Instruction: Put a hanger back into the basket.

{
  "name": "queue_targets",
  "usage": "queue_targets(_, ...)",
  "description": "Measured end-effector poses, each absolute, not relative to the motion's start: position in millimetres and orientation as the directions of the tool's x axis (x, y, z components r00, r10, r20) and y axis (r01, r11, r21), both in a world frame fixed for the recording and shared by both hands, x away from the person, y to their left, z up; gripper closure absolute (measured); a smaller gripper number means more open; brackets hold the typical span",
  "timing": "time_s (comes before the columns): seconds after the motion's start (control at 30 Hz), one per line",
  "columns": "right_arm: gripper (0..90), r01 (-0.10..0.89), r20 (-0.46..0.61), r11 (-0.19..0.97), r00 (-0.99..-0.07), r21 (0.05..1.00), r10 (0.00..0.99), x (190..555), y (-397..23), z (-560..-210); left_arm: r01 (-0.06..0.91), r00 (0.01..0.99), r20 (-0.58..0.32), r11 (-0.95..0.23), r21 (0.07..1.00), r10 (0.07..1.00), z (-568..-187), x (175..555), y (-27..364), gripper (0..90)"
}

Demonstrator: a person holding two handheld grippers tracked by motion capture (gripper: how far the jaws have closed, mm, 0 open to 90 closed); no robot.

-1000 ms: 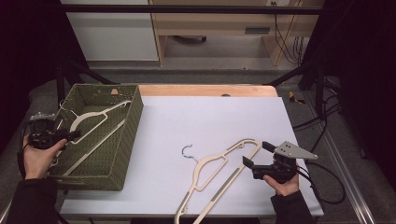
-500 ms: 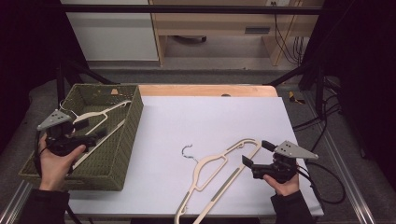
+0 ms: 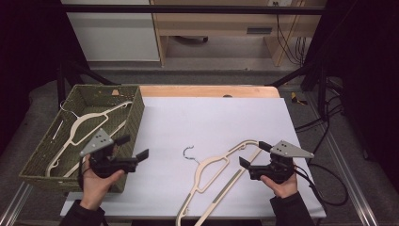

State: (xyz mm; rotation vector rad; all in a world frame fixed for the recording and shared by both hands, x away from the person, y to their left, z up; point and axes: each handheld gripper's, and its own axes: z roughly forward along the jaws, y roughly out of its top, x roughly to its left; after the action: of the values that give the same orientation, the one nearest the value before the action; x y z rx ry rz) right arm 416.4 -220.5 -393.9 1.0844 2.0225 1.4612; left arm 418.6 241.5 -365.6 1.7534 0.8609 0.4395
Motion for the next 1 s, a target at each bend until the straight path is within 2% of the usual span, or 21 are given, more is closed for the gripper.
queue_targets(0.2,7.4,0.355,0.105,0.16,-0.622,0.921,0.776,418.7,-215.2,-394.8,0.341,0.709,-0.121,-0.188,0.921,0.695,-388.8,411.7,220.9,9.1)
queue_targets(0.33,7.7,0.357,0.104,0.169,-0.632,0.919,0.768,420.4,-211.5,-395.8,0.334,0.725,-0.105,-0.213,0.918,0.681,-399.9,407.5,213.4,8.4)
queue_targets(0.57,8.5,0.372,0.119,0.171,-0.641,0.912,0.759,424.9,-198.5,-397.7,0.364,0.733,-0.128,-0.226,0.904,0.668,-416.6,407.7,208.2,7.9)
queue_targets(1.0,20.7,0.399,0.099,0.256,-0.684,0.881,0.723,441.8,-153.5,-398.4,0.389,0.736,-0.132,-0.255,0.885,0.664,-432.2,411.9,205.7,7.9)
